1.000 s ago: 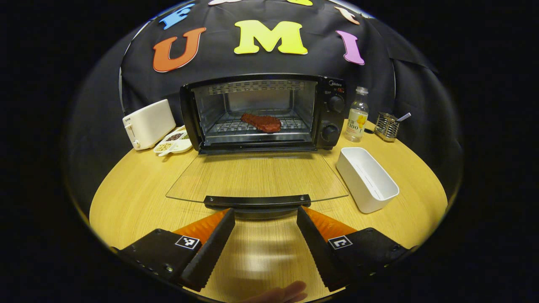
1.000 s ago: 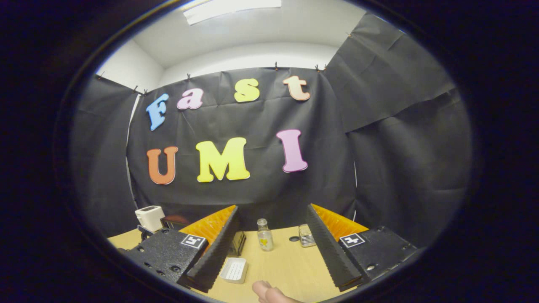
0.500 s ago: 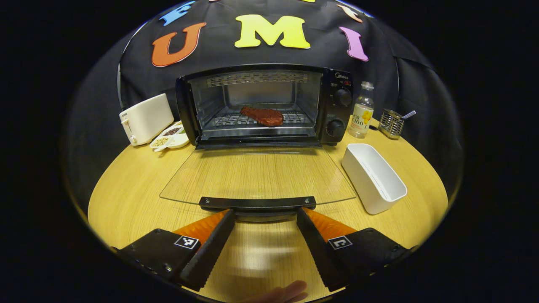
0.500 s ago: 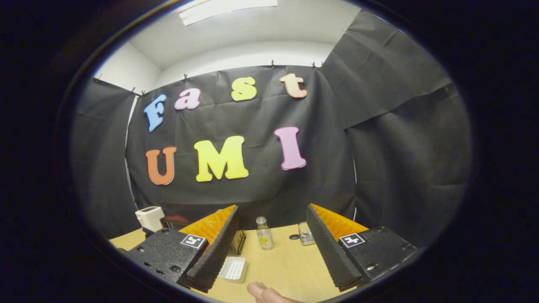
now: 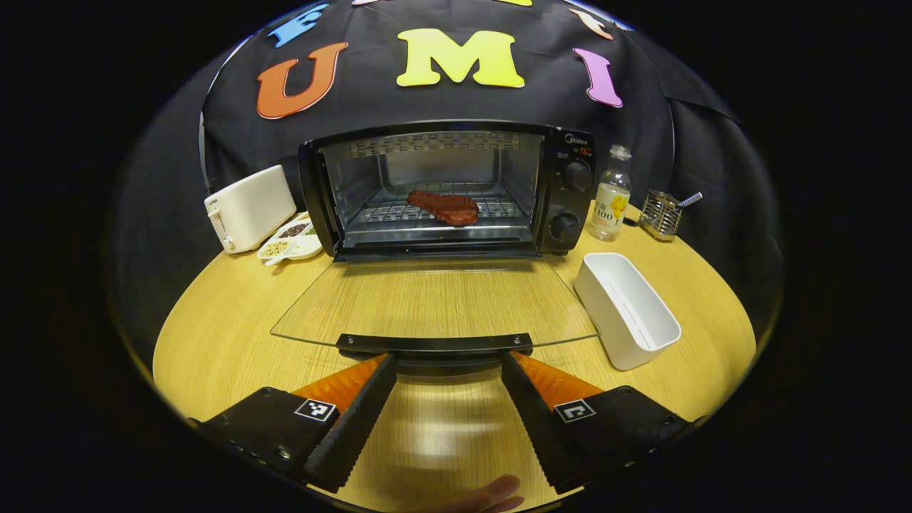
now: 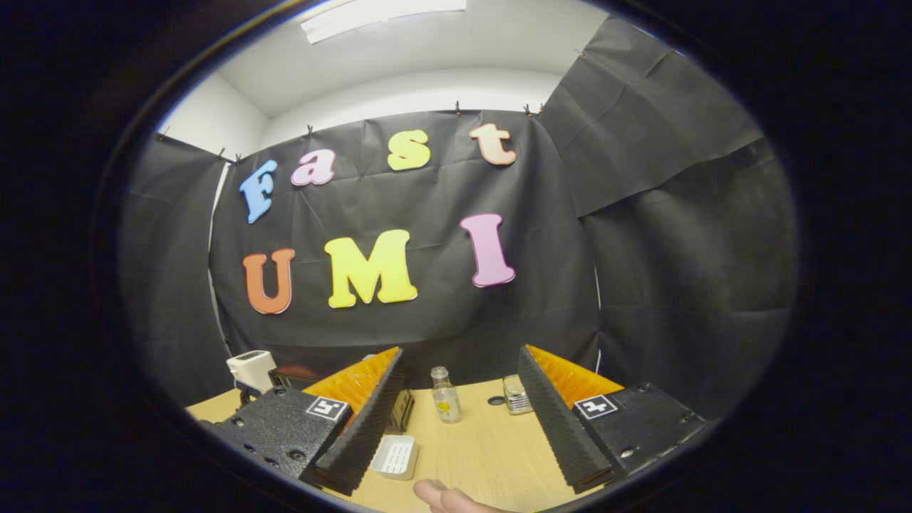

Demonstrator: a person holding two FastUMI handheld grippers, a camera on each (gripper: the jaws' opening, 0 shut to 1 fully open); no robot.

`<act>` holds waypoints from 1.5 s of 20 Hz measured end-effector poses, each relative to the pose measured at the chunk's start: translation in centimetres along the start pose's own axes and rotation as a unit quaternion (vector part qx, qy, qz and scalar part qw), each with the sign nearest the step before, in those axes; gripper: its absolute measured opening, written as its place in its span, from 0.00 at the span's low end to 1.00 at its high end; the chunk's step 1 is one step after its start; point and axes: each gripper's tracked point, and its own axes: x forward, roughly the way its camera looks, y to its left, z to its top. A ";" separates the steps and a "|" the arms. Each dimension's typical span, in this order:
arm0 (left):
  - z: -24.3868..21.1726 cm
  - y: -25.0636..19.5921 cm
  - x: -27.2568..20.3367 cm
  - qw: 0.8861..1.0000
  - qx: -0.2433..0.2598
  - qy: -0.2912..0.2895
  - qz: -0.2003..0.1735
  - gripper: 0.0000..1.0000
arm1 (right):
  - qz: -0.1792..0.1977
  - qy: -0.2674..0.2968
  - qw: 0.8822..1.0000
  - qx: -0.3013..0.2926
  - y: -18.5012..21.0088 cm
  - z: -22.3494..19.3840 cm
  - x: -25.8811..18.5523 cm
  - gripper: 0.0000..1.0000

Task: Open the electric oven with the left hand, put the food in, and close the electric oven.

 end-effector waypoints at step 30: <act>16.7 1.7 1.3 0.984 0.014 -0.179 -0.015 0.96 | -0.006 -0.020 0.998 -0.061 1.2 4.2 -8.5 1.00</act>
